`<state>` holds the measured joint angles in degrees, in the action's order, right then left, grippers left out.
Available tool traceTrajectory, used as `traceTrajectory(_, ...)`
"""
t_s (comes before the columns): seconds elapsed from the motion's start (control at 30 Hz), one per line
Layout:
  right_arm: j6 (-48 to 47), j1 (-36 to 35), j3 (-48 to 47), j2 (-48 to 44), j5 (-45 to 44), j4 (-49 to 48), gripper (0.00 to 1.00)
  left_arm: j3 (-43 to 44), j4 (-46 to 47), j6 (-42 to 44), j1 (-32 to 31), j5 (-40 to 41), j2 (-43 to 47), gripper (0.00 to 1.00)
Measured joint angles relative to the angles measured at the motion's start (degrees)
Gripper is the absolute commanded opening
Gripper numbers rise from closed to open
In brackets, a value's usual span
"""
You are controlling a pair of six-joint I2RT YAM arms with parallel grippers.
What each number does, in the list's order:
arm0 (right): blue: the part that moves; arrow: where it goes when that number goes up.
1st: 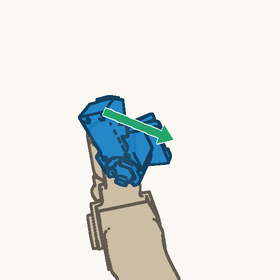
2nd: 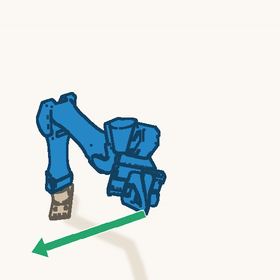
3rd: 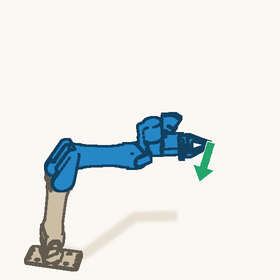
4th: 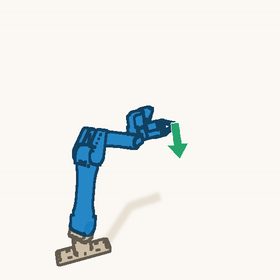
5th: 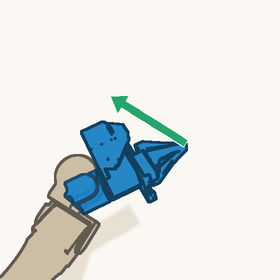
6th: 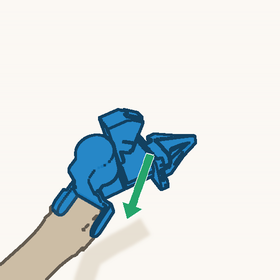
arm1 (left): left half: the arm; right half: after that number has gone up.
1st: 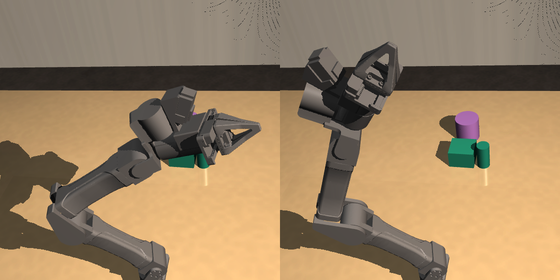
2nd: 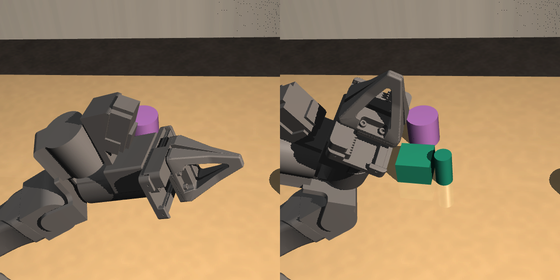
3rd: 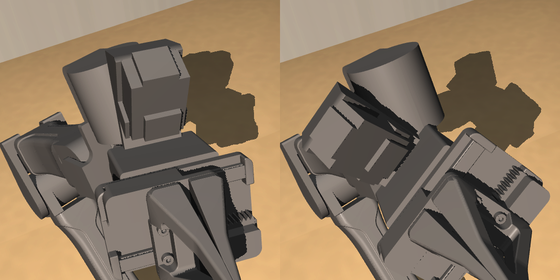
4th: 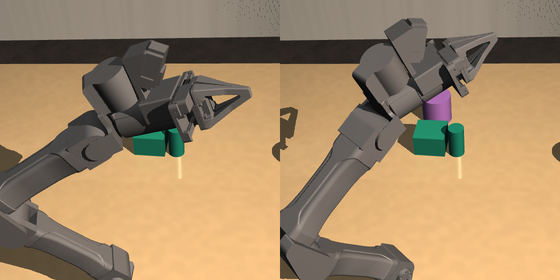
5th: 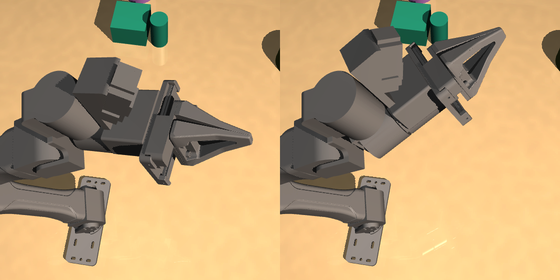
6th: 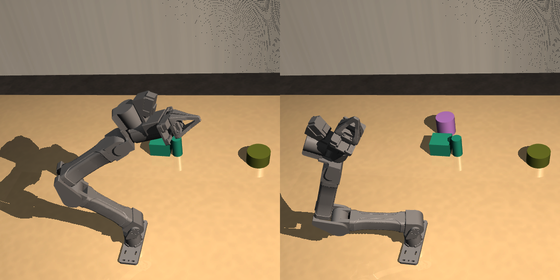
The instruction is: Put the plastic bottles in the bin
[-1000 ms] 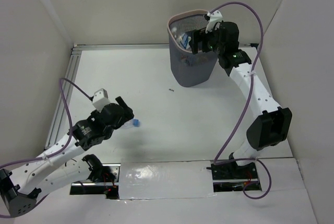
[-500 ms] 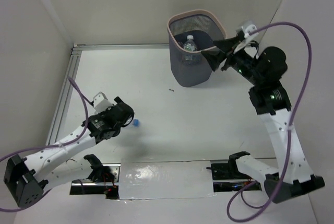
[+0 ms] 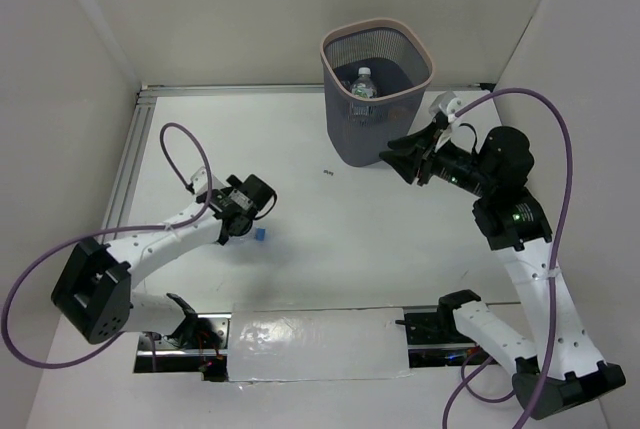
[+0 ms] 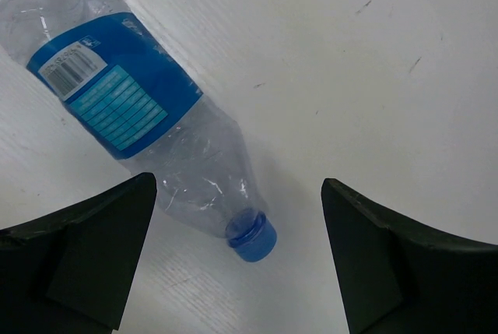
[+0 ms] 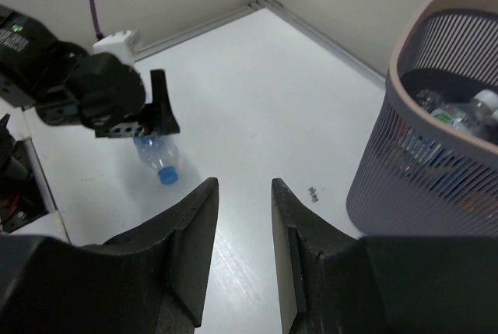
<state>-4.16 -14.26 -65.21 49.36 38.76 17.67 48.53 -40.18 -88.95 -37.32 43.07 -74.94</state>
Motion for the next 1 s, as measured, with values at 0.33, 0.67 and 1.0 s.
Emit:
traceTrajectory(0.33, -0.2, -0.4, 1.5, -4.0, 2.0, 1.0, 0.44, 2.0, -0.3, -2.9, 3.1, -3.1, -9.4, 1.00)
traceTrajectory(0.67, -0.2, -0.5, 2.7, -5.2, 2.4, 1.1, 0.44, 3.6, 0.0, -3.0, 4.9, -5.8, -15.9, 0.96)
traceTrajectory(1.0, -0.1, -0.5, 2.9, -5.9, 2.4, 1.1, 0.45, 1.9, 2.1, -3.1, 5.4, -6.2, -17.2, 0.53)
